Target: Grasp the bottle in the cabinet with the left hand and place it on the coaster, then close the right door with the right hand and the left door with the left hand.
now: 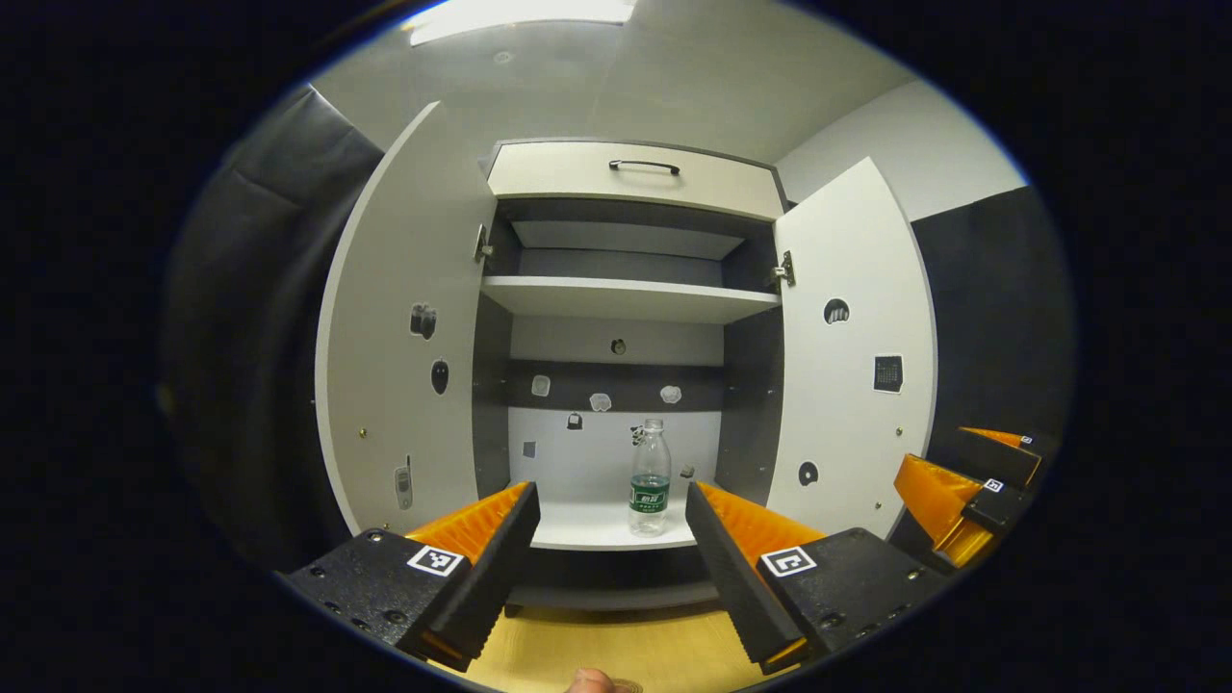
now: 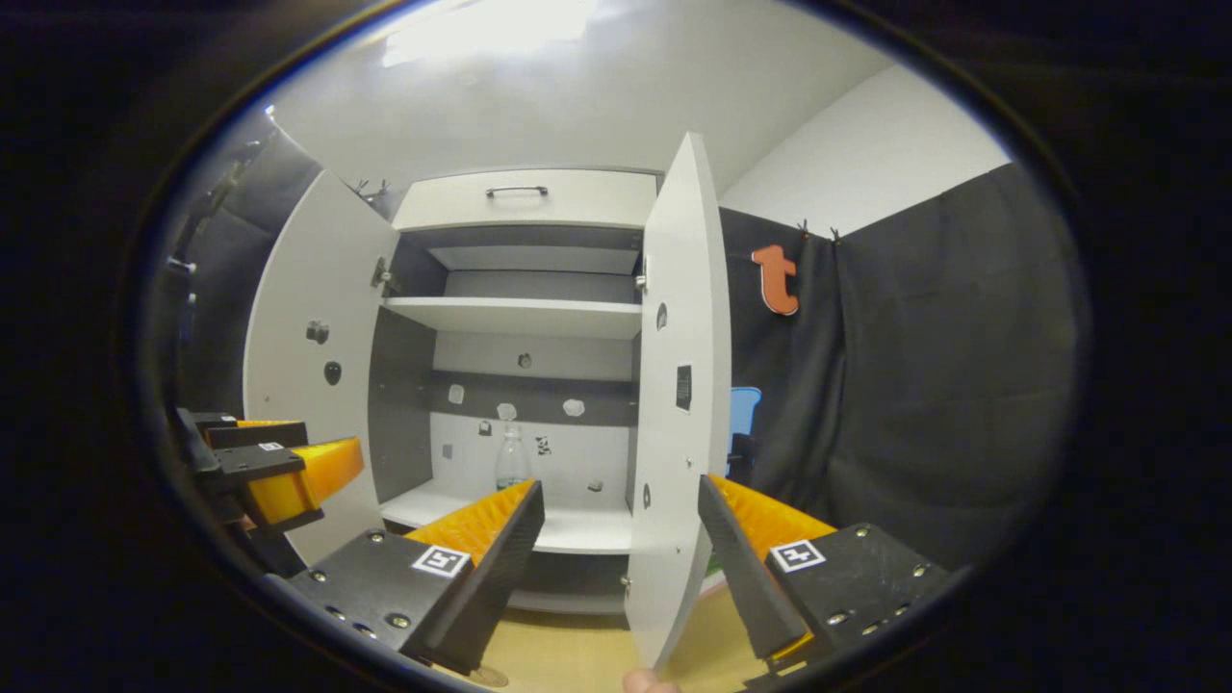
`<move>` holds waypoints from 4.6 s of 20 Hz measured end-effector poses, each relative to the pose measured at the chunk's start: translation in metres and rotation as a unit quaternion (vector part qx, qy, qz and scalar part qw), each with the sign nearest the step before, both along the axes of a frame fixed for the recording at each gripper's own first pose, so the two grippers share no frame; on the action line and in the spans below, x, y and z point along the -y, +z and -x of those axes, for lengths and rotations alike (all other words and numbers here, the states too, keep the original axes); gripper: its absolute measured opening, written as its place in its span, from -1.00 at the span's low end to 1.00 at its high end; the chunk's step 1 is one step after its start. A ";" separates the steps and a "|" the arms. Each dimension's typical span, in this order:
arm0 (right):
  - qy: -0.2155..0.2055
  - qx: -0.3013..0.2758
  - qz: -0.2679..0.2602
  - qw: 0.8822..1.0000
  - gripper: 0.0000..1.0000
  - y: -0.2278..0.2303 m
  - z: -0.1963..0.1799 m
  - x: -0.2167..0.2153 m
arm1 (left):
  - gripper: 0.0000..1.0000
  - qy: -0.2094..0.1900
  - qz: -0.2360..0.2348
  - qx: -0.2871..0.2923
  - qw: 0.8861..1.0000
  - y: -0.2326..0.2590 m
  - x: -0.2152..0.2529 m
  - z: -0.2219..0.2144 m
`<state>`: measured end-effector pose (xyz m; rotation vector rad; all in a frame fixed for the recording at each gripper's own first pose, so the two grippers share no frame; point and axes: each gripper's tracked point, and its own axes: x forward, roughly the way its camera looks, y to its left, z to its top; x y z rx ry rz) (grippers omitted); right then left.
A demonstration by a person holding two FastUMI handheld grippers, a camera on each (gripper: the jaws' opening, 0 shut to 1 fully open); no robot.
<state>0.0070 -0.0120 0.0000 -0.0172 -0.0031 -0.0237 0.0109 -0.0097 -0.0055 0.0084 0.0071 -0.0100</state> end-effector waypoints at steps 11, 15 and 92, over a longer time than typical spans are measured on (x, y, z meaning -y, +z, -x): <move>-0.044 0.002 0.012 0.999 0.95 -0.002 0.008 0.040 | 0.93 -0.048 0.020 -0.035 0.998 -0.031 0.033 -0.056; -0.082 0.007 0.027 0.996 0.95 0.001 0.013 0.068 | 0.93 -0.050 0.016 -0.041 0.998 -0.043 0.033 -0.108; -0.153 0.015 0.089 0.984 0.96 0.014 0.064 0.137 | 0.55 -0.149 0.047 -0.276 0.948 -0.416 -0.007 -0.012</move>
